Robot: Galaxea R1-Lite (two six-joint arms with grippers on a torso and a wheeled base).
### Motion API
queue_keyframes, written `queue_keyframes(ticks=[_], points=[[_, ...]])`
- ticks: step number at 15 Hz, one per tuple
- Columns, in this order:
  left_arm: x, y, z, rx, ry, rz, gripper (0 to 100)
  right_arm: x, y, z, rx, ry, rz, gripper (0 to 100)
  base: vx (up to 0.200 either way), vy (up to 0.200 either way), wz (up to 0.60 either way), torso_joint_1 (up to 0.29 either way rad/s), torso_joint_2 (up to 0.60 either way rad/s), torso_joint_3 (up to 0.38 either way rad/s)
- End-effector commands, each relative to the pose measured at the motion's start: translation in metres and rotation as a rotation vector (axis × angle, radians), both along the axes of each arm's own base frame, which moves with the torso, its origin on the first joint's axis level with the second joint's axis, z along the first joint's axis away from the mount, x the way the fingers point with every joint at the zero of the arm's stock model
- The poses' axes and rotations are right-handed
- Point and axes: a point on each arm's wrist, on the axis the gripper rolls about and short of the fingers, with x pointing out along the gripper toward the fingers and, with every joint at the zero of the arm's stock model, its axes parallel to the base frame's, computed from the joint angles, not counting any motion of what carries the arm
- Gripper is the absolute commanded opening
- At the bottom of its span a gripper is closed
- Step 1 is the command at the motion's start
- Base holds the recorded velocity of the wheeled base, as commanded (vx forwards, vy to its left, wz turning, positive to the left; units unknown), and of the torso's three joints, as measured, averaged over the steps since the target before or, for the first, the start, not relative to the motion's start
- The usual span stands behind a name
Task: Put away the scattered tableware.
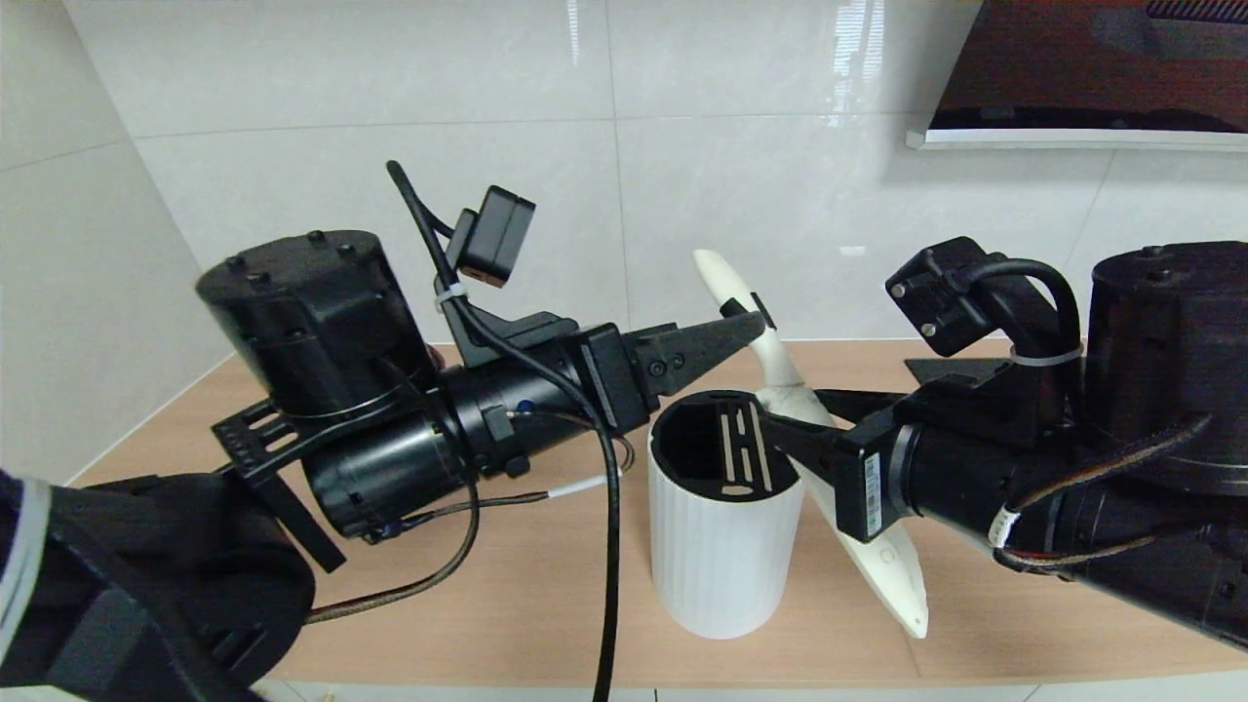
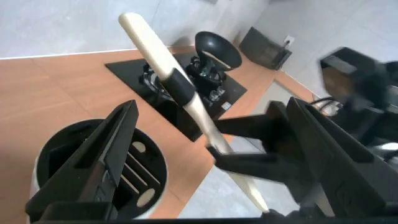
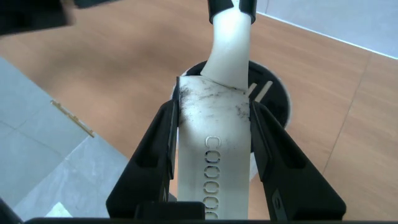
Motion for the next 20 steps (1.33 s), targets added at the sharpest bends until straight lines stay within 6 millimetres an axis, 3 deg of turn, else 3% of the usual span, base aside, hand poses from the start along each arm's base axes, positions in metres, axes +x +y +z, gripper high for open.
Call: queue_keyframes(ticks=[1, 20], points=[[0.010, -0.010, -0.015, 0.027, 0.036, -0.001, 100, -0.003, 0.004, -0.002, -0.004, 0.003, 0.016, 0, 0.000, 0.000, 0.00, 0.000, 0.00, 0.000], [0.006, -0.019, -0.018, -0.012, -0.002, -0.016, 100, -0.016, 0.012, -0.007, -0.017, 0.018, 0.083, 0, 0.000, 0.000, 0.00, 0.000, 0.00, 0.000]])
